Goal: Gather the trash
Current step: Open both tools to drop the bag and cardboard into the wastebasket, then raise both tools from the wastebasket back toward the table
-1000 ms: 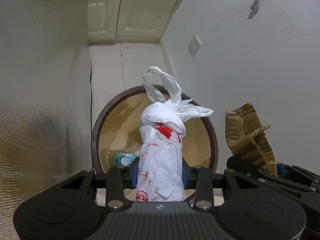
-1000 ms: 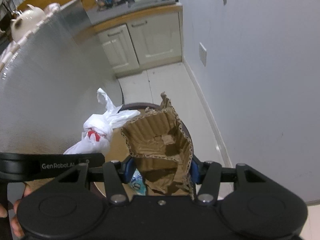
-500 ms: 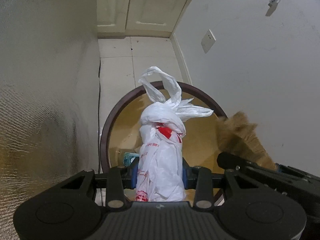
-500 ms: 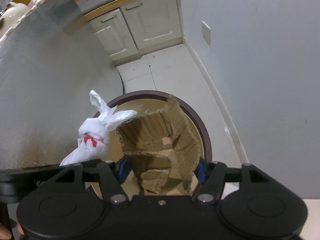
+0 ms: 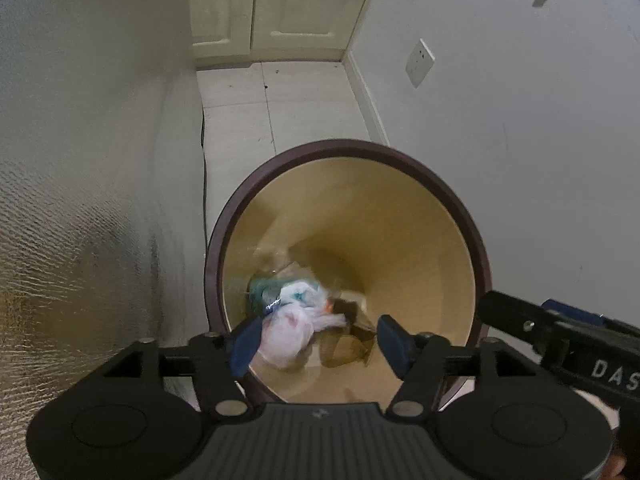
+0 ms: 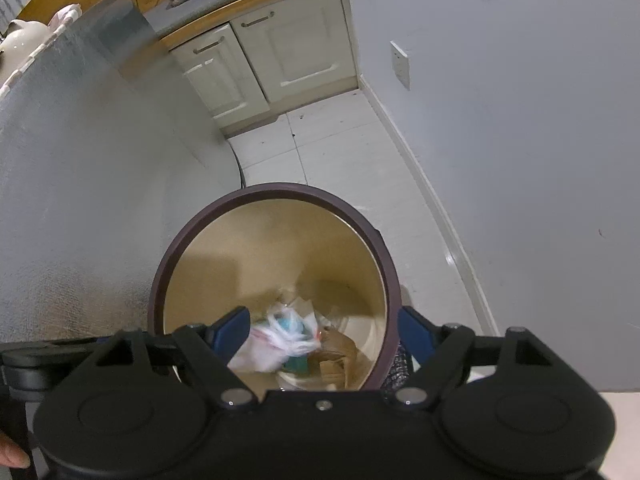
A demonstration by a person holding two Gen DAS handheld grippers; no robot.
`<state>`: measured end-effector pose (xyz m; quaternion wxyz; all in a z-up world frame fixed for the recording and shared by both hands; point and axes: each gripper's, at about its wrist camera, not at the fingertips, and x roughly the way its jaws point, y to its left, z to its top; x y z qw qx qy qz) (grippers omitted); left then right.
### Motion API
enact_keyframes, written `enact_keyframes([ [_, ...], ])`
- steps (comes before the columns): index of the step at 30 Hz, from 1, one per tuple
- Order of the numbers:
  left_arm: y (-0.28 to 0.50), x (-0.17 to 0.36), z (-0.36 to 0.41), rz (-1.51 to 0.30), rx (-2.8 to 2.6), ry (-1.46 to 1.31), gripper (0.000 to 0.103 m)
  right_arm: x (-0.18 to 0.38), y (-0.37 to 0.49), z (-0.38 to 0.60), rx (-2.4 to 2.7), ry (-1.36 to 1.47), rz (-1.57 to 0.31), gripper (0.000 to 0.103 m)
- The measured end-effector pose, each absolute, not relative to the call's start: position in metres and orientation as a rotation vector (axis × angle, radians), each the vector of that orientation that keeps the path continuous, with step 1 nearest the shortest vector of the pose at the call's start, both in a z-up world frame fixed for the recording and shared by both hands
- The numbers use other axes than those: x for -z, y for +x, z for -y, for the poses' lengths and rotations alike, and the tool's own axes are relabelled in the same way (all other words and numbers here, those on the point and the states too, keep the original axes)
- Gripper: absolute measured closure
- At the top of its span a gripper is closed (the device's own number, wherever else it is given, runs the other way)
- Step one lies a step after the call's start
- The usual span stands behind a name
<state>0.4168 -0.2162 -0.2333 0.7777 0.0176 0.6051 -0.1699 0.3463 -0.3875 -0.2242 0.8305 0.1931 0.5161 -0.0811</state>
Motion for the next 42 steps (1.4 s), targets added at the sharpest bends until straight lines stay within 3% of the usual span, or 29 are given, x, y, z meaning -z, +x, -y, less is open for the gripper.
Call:
enact_keyframes([
  [13, 0.402, 0.239, 0.208, -1.344, 0.330, 0.094, 0.001, 0.222, 0.348, 0.381, 0.115, 0.349, -1.100, 0.022],
  [20, 0.395, 0.232, 0.204, -1.323, 0.302, 0.105, 0.000, 0.220, 0.338, 0.379, 0.119, 0.311, -1.098, 0.021],
  [24, 0.387, 0.227, 0.201, -1.301, 0.294, 0.107, 0.000, 0.218, 0.330, 0.377, 0.122, 0.286, -1.093, 0.007],
  [32, 0.367, 0.214, 0.195, -1.267, 0.276, 0.105, 0.000, 0.209, 0.307, 0.377, 0.135, 0.278, -1.062, 0.000],
  [42, 0.342, 0.185, 0.186, -1.183, 0.285, 0.079, 0.000, 0.191, 0.273, 0.377, 0.182, 0.233, -1.009, 0.000],
])
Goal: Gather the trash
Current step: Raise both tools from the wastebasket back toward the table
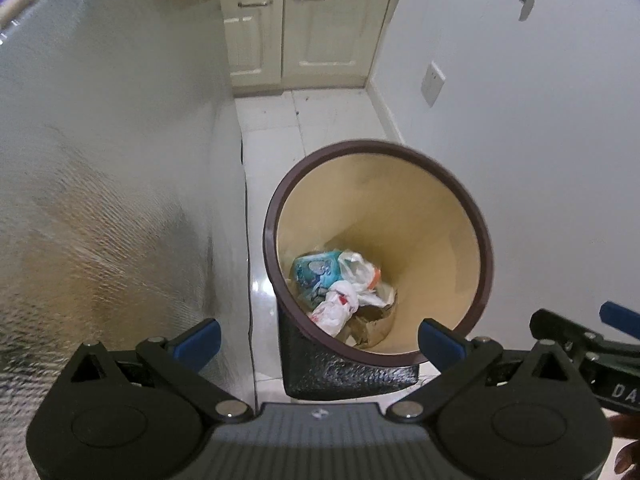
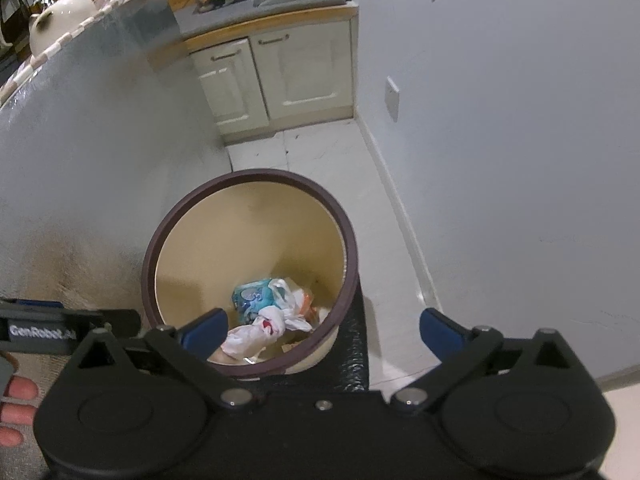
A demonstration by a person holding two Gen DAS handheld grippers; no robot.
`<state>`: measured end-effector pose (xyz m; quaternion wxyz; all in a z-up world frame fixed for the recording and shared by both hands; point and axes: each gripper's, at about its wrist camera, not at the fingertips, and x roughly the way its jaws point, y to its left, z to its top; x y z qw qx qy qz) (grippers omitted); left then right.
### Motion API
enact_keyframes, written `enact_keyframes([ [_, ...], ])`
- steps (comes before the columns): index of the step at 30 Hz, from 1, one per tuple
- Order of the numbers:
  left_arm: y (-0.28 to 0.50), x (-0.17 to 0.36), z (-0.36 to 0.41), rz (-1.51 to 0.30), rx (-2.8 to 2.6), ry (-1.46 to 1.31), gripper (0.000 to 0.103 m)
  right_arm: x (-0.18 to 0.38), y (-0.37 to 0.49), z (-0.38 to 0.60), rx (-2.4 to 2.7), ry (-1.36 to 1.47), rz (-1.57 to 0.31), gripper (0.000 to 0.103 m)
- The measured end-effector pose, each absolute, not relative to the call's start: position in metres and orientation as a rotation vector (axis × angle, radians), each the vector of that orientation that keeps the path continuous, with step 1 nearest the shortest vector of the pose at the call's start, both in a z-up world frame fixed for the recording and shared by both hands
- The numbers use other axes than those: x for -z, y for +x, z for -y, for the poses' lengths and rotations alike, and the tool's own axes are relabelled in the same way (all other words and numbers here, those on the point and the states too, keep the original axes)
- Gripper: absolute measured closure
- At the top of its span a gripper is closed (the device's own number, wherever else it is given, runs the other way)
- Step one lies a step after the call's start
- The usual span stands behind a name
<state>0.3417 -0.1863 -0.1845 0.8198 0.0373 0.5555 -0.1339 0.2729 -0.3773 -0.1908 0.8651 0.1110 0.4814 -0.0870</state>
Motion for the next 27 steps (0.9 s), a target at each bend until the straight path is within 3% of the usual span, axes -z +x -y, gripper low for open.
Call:
enact_keyframes([
  [27, 0.233, 0.074, 0.147, -0.866, 0.393, 0.042, 0.000, 0.086, 0.160, 0.364, 0.243, 0.155, -0.747, 0.000],
])
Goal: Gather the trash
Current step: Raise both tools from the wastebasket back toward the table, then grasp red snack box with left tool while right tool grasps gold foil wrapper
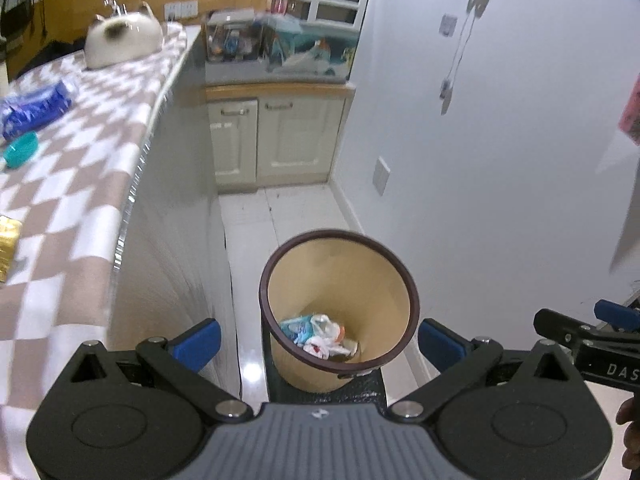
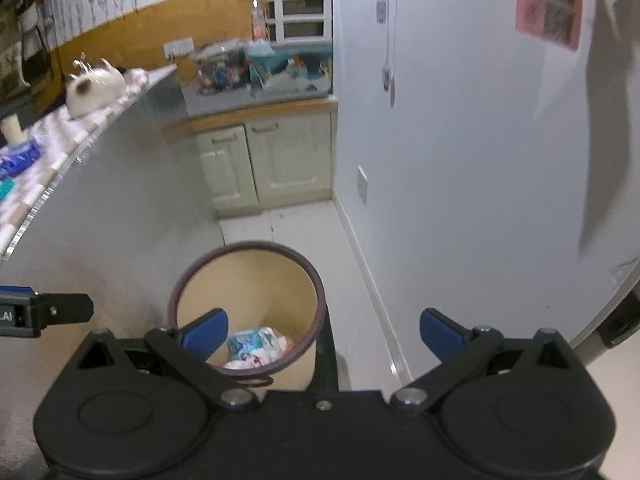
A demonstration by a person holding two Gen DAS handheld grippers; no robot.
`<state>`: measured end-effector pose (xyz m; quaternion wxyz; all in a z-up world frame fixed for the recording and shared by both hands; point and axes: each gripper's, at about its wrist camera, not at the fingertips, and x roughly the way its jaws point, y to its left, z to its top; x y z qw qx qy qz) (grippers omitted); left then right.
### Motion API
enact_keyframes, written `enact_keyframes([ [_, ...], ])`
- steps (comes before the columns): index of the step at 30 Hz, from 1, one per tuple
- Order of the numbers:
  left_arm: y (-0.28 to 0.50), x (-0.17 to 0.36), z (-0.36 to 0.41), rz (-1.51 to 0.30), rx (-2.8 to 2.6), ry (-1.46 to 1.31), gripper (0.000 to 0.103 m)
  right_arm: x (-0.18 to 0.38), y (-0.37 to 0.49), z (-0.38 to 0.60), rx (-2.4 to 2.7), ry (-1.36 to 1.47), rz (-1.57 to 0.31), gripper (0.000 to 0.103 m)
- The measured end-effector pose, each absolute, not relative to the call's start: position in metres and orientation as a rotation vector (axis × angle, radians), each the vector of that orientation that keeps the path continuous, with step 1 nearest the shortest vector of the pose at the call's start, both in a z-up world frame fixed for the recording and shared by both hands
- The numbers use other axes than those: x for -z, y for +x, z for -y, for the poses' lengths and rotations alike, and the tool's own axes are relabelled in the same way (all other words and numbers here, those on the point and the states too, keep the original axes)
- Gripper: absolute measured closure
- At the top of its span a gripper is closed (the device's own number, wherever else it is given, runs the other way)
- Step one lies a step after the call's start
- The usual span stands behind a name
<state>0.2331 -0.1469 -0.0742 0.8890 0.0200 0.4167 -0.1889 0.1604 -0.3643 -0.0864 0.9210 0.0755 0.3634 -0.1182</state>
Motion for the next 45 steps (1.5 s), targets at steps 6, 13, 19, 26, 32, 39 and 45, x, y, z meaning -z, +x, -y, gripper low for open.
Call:
enact_keyframes([
  [6, 0.206, 0.047, 0.128, -0.775, 0.403, 0.024, 0.000, 0.059, 0.139, 0.354, 0.223, 0.144, -0.657, 0.000],
  [13, 0.183, 0.022, 0.100, -0.676, 0.367, 0.010, 0.000, 0.035, 0.121, 0.336, 0.181, 0.129, -0.568, 0.000],
  [19, 0.175, 0.006, 0.068, -0.632, 0.361, 0.020, 0.000, 0.020, 0.117, 0.312, 0.111, 0.137, -0.515, 0.000],
  [26, 0.168, -0.005, 0.023, -0.580, 0.360, 0.032, 0.000, 0.012, 0.132, 0.273, 0.026, 0.105, -0.488, 0.000],
  [32, 0.175, -0.013, -0.020, -0.561, 0.299, 0.060, 0.000, 0.007, 0.150, 0.236, -0.055, 0.089, -0.485, 0.000],
  [39, 0.191, -0.018, -0.077, -0.546, 0.171, 0.088, 0.000, 0.000, 0.171, 0.189, -0.140, 0.057, -0.465, 0.000],
  [45, 0.213, -0.016, -0.119, -0.566, 0.179, 0.100, 0.000, -0.004, 0.191, 0.155, -0.181, 0.033, -0.476, 0.000],
])
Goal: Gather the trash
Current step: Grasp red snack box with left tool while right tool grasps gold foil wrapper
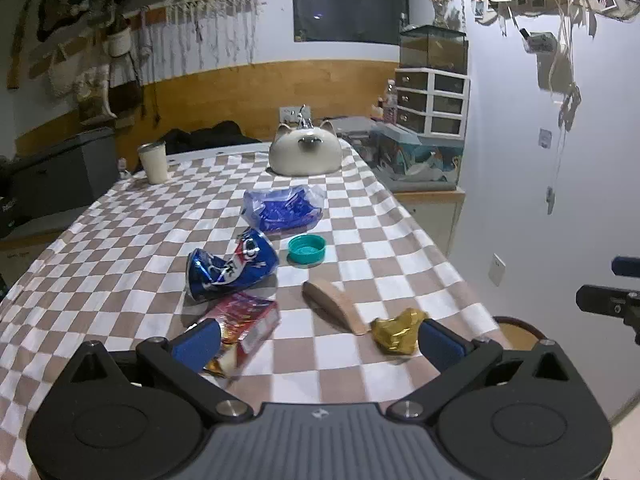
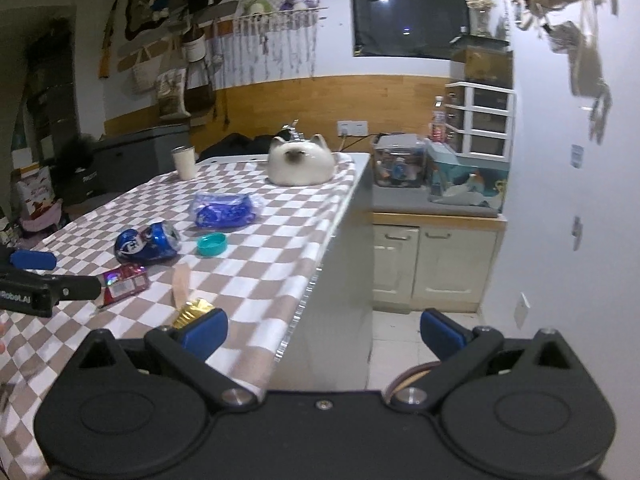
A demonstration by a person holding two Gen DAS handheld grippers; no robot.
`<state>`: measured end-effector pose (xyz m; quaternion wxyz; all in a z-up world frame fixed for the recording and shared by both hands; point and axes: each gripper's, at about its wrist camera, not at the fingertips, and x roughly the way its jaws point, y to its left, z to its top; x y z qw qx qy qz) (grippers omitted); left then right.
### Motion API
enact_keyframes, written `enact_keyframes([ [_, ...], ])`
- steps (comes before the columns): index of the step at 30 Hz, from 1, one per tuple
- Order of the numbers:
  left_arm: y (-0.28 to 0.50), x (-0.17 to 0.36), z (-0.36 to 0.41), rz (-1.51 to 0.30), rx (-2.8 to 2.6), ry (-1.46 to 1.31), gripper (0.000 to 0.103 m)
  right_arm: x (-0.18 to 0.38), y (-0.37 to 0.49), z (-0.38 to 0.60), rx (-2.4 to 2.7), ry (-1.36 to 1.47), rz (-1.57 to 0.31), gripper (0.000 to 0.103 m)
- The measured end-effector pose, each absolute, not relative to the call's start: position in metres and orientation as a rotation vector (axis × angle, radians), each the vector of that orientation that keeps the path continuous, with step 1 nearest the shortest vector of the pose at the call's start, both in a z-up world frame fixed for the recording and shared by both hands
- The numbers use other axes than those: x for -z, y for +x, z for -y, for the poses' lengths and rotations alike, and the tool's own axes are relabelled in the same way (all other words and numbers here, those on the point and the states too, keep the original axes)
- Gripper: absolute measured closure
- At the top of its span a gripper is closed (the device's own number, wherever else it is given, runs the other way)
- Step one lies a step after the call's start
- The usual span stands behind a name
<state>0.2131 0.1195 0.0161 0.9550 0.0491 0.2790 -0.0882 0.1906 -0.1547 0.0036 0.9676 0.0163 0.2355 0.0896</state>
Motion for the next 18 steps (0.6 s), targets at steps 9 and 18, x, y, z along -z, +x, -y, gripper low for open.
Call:
enact_keyframes([
  [9, 0.264, 0.012, -0.165, -0.642, 0.227, 0.107, 0.000, -0.005, 0.226, 0.111, -0.283, 0.085, -0.542, 0.006],
  [18, 0.303, 0.037, -0.203, -0.667, 0.223, -0.016, 0.001, 0.021, 0.256, 0.070, -0.391, 0.169, -0.621, 0.014],
])
